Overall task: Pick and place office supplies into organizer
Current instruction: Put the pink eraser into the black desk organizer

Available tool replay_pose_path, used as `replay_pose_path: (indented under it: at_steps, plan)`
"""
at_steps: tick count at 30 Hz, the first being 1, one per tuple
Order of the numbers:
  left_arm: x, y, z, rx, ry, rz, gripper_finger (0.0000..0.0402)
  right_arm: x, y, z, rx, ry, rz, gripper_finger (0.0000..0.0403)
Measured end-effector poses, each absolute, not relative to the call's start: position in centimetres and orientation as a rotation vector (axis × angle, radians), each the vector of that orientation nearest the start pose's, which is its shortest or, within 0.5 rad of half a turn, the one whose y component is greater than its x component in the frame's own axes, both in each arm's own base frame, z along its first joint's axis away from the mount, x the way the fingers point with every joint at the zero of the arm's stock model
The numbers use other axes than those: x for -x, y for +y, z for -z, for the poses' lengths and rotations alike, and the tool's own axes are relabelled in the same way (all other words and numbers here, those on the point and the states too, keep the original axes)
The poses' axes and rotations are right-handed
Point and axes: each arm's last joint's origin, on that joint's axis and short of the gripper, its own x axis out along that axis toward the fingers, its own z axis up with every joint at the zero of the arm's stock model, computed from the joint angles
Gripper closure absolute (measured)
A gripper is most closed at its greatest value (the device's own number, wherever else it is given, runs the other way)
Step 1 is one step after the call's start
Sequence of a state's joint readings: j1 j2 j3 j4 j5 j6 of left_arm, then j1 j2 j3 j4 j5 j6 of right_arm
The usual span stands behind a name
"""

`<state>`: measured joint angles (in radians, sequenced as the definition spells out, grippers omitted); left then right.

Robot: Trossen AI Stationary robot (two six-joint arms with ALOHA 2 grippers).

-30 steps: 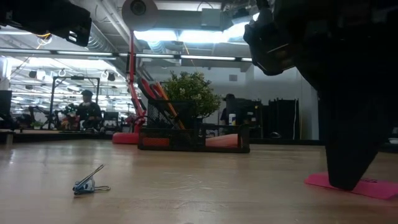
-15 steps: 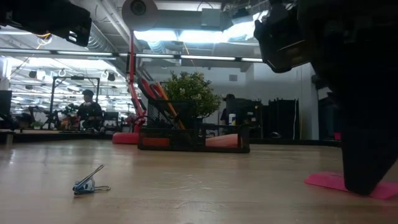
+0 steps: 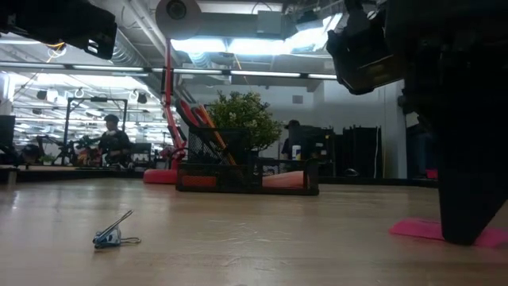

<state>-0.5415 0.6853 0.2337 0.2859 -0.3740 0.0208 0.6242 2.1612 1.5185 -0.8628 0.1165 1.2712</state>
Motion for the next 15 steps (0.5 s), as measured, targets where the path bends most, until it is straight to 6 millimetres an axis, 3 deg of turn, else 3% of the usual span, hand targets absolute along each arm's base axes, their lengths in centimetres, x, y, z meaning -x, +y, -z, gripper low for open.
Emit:
replay_pose_path:
  at_steps: [15]
  plan:
    - [-13.88, -7.11, -20.20, -0.086, 0.148, 0.168, 0.0400, -33.19, 23.38, -12.76, -0.387, 1.356, 0.453, 0.0305]
